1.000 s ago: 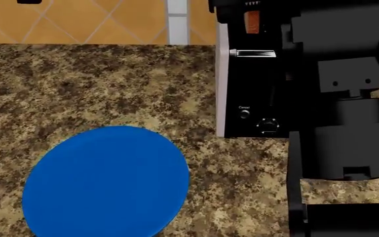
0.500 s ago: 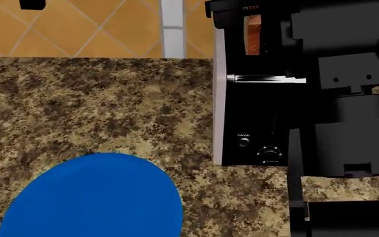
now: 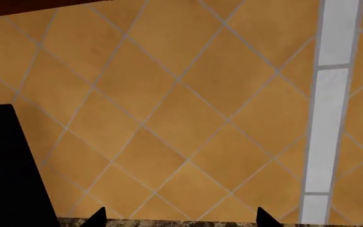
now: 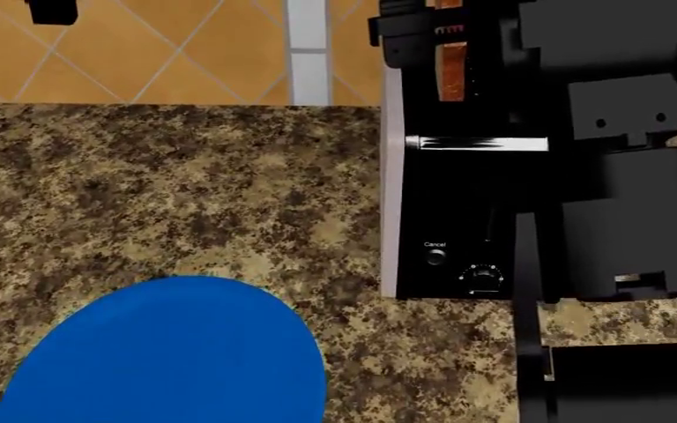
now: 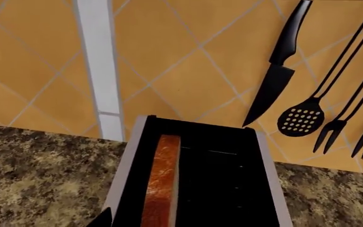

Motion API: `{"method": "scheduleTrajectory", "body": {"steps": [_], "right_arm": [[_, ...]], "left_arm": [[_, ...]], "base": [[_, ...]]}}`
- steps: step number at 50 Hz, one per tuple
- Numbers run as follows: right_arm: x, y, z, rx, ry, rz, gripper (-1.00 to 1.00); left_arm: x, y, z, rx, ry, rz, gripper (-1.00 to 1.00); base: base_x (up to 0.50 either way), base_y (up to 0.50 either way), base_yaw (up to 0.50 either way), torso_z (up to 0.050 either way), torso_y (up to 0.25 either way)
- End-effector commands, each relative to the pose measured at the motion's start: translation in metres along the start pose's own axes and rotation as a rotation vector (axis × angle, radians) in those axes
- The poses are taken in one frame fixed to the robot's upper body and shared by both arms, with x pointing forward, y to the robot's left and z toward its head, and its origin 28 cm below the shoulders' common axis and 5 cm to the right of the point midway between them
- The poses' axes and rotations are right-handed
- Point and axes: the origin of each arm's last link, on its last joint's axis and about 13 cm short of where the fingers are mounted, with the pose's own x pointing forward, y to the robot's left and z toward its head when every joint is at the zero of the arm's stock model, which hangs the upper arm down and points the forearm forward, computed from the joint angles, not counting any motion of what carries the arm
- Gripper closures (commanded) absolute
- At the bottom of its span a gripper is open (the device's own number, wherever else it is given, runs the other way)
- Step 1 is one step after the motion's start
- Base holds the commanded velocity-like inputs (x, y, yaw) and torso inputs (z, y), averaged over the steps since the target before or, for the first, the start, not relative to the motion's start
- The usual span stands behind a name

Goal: Place the toasted item on a plate.

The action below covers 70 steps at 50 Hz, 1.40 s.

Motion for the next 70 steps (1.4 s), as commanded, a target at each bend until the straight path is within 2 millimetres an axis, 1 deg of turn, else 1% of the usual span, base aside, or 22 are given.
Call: {"method": "scheduleTrajectory", "body": {"steps": [1, 6, 14, 22, 34, 39, 47, 48, 63, 67, 70], "right_arm": [[0.002, 0.004, 0.006, 0.001, 0.054, 0.009, -1.0], [0.012, 0.005, 0.006, -0.01, 0.061, 0.013, -1.0], [0.02, 0.012, -0.004, -0.036, 0.08, 0.021, -1.0], [0.023, 0.016, -0.009, -0.034, 0.081, 0.038, -1.0], [0.028, 0.009, -0.018, -0.021, 0.084, 0.031, -1.0], [0.032, 0.013, -0.023, -0.025, 0.086, 0.036, -1.0], [0.033, 0.013, -0.022, -0.025, 0.058, 0.038, -1.0], [0.034, 0.012, -0.023, -0.026, 0.055, 0.031, 1.0], [0.038, 0.005, -0.025, -0.057, -0.004, 0.03, 1.0], [0.032, 0.004, -0.011, -0.068, -0.046, 0.011, 1.0], [0.023, 0.003, 0.005, -0.061, -0.083, 0.03, 1.0]], "left_arm": [[-0.001, 0.001, -0.005, 0.004, 0.006, 0.004, -1.0], [0.001, 0.0, -0.008, 0.005, 0.012, -0.002, -1.0], [0.003, -0.001, -0.014, 0.005, 0.018, -0.011, -1.0], [0.001, -0.001, -0.016, 0.004, 0.017, -0.018, -1.0], [-0.002, 0.0, -0.018, 0.002, 0.017, -0.019, -1.0], [-0.004, -0.002, -0.02, 0.008, 0.017, -0.031, -1.0], [-0.004, -0.001, -0.021, 0.0, 0.018, -0.033, -1.0], [-0.004, -0.001, -0.021, -0.001, 0.017, -0.034, -1.0], [-0.007, -0.002, -0.027, -0.001, 0.021, -0.042, -1.0], [-0.007, -0.002, -0.027, 0.001, 0.02, -0.043, -1.0], [-0.008, -0.003, -0.027, 0.002, 0.02, -0.046, -1.0]], "base": [[0.0, 0.0, 0.0, 0.0, 0.0], [0.0, 0.0, 0.0, 0.0, 0.0], [0.0, 0.0, 0.0, 0.0, 0.0], [0.0, 0.0, 0.0, 0.0, 0.0], [0.0, 0.0, 0.0, 0.0, 0.0], [0.0, 0.0, 0.0, 0.0, 0.0], [0.0, 0.0, 0.0, 0.0, 0.0], [0.0, 0.0, 0.0, 0.0, 0.0], [0.0, 0.0, 0.0, 0.0, 0.0], [0.01, 0.0, 0.0, 0.0, 0.0], [0.0, 0.0, 0.0, 0.0, 0.0]]}}
